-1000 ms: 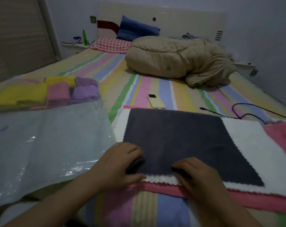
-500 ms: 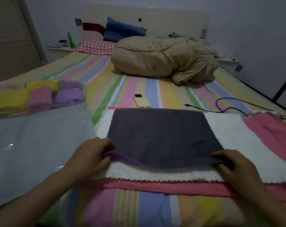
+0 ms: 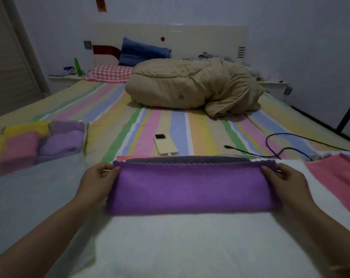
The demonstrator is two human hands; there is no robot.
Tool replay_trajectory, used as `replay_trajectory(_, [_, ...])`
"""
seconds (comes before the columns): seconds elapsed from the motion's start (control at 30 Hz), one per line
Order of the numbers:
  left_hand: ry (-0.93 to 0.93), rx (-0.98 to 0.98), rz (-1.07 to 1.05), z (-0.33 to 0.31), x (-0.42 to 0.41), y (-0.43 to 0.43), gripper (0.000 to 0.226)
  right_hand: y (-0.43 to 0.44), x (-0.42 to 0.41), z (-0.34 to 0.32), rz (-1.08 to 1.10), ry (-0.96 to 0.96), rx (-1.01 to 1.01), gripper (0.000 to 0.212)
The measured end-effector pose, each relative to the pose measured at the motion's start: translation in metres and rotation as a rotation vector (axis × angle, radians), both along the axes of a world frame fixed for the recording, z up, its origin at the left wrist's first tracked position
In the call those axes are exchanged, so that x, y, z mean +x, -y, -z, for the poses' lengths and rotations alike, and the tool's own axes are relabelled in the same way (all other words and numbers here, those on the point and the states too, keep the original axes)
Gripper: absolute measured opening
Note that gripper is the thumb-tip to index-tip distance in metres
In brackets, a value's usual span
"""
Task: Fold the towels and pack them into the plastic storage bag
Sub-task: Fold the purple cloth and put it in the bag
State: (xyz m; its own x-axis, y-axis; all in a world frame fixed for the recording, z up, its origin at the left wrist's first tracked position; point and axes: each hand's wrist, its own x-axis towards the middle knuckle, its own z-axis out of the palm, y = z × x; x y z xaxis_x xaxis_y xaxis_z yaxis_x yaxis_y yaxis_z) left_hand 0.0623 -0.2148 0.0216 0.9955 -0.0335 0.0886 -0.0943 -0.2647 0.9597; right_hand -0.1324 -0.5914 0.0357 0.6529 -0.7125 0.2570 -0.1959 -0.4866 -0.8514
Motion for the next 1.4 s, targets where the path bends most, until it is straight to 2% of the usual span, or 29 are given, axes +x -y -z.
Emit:
replay_trajectory(0.07, [0.038, 0.098, -0.078, 0.007, 0.024, 0.010, 0.015, 0.012, 0.028, 0.005, 0.048, -0.047, -0.033, 0.030])
replay_trajectory(0.23, [0.103, 0.264, -0.134, 0.018, 0.068, 0.028, 0.012, 0.028, 0.077, 0.007, 0.061, -0.158, -0.097, 0.021])
replay_trajectory(0.4, [0.147, 0.422, -0.105, 0.025, 0.083, 0.036, 0.013, 0.037, 0.094, 0.017, 0.071, -0.298, -0.145, 0.026])
replay_trajectory(0.5, [0.192, 0.531, -0.084, 0.027, 0.082, 0.036, 0.012, 0.031, 0.090, 0.020, 0.123, -0.337, -0.259, 0.031])
replay_trajectory(0.6, [0.228, 0.724, -0.127, 0.020, 0.072, 0.024, 0.032, 0.026, 0.076, 0.018, 0.197, -0.488, -0.404, 0.038])
replay_trajectory(0.7, [0.056, 0.971, -0.021, 0.004, 0.058, 0.011, 0.070, 0.028, 0.061, 0.017, 0.225, -0.722, -0.416, 0.057])
replay_trajectory(0.77, [-0.115, 0.942, 0.059, -0.005, 0.050, 0.012, 0.073, 0.028, 0.055, 0.015, 0.170, -0.787, -0.322, 0.065])
replay_trajectory(0.87, [-0.279, 0.681, 0.046, -0.014, 0.042, 0.022, 0.061, 0.024, 0.056, 0.009, 0.085, -0.657, -0.085, 0.056])
replay_trajectory(1.0, [-0.197, 0.322, 0.001, -0.019, 0.031, 0.036, 0.037, 0.016, 0.056, -0.004, 0.051, -0.364, 0.138, 0.028])
replay_trajectory(1.1, [-0.051, 0.162, 0.010, -0.033, 0.024, 0.030, 0.020, 0.013, 0.043, -0.017, 0.080, -0.241, 0.127, 0.028])
replay_trajectory(1.2, [0.050, 0.186, 0.062, -0.048, 0.008, 0.008, 0.018, 0.005, 0.011, -0.033, 0.052, -0.224, 0.107, 0.028])
replay_trajectory(1.27, [0.032, 0.219, 0.118, -0.047, -0.014, -0.007, 0.017, -0.002, -0.020, -0.035, -0.004, -0.309, 0.084, 0.024])
replay_trajectory(1.3, [0.023, 0.286, 0.139, -0.040, -0.025, -0.015, 0.018, -0.006, -0.036, -0.030, -0.024, -0.365, 0.057, 0.024])
replay_trajectory(1.4, [-0.027, 0.655, 0.238, -0.008, -0.056, -0.030, 0.028, -0.017, -0.072, -0.003, -0.043, -0.548, -0.049, 0.029])
